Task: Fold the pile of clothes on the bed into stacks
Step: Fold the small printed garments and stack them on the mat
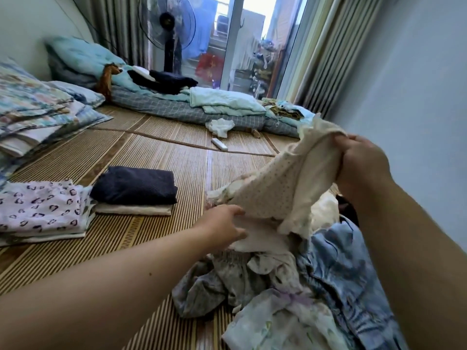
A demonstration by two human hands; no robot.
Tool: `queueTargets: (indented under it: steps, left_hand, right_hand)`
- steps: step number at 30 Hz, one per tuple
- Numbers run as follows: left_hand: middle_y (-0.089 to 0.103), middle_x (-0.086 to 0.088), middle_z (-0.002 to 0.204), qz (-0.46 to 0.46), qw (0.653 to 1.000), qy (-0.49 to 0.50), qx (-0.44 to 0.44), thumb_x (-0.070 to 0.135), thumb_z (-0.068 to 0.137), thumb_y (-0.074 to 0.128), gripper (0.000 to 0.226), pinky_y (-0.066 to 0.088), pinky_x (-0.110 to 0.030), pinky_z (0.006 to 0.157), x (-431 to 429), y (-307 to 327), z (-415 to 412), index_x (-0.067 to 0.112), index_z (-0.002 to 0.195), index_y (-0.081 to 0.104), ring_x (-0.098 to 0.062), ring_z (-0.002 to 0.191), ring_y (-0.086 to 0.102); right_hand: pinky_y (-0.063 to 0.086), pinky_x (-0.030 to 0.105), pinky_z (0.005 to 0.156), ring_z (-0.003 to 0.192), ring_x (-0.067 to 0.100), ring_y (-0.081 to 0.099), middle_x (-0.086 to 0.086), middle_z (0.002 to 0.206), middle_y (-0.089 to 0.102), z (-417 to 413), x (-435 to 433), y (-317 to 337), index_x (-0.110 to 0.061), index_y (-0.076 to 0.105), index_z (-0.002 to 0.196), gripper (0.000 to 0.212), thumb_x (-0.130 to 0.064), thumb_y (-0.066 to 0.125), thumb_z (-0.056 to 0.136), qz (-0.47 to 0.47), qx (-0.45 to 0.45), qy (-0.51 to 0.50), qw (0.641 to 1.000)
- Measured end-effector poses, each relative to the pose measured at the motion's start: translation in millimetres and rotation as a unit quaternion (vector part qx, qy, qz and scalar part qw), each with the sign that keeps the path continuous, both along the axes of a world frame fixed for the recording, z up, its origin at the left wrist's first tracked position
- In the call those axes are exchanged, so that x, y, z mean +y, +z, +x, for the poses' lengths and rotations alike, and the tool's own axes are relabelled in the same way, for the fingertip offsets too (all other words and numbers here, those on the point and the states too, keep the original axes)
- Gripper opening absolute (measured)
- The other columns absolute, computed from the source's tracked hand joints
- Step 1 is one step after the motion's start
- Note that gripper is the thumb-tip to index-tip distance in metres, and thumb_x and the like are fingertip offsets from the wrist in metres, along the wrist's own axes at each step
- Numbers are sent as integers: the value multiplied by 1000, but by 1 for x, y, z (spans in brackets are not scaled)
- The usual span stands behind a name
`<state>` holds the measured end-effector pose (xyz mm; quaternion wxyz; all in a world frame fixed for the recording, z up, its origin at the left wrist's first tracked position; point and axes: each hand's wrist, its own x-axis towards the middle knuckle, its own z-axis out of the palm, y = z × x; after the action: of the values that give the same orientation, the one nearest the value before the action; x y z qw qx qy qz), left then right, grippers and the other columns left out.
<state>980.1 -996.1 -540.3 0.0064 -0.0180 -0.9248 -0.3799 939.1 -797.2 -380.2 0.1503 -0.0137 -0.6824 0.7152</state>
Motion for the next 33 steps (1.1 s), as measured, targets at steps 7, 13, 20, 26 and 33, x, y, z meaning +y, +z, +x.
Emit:
queueTargets:
  steps: [7, 13, 20, 26, 33]
  left_hand:
    - [47, 17, 128, 228, 966, -26, 116, 44, 68, 83, 85, 50, -27, 88, 9, 82, 14, 35, 141, 40, -4, 111, 49]
    - [75, -12, 88, 361, 923, -57, 116, 18, 93, 62, 16, 61, -31, 68, -19, 140, 39, 8, 91, 75, -25, 80, 73]
    - [75, -3, 75, 396, 914, 55, 71, 13, 95, 57, 30, 58, -28, 57, -97, 157, 72, 21, 73, 76, -17, 65, 71]
    - [64, 18, 82, 182, 952, 130, 209, 23, 89, 63, 13, 42, -14, 56, -114, 160, 99, 35, 84, 64, 4, 73, 57]
    - [68, 10, 111, 285, 934, -119, 181, 54, 72, 65, 48, 54, -18, 79, -95, 133, 162, 36, 116, 62, -4, 103, 64]
  right_hand:
    - [57, 25, 60, 71, 12, 73, 0, 78, 75, 49, -24, 113, -8, 65, 97, 14, -15, 52, 98, 18, 128, 102, 986]
    - [54, 22, 52, 62, 10, 71, 4, 82, 70, 73, -23, 141, -8, 63, 102, 17, -23, 54, 98, 65, 136, 89, 985]
    - [49, 21, 41, 44, 8, 62, 5, 71, 65, 93, -32, 127, -13, 68, 85, 14, -25, 64, 92, 156, 75, 69, 982]
    - [61, 35, 64, 65, 17, 65, 10, 84, 64, 106, -102, 107, -10, 61, 103, 13, -3, 58, 93, 61, 0, 141, 988]
    - [54, 25, 47, 63, 18, 64, 12, 84, 62, 118, -163, 83, -13, 63, 90, 26, 8, 47, 91, -98, -50, 179, 978]
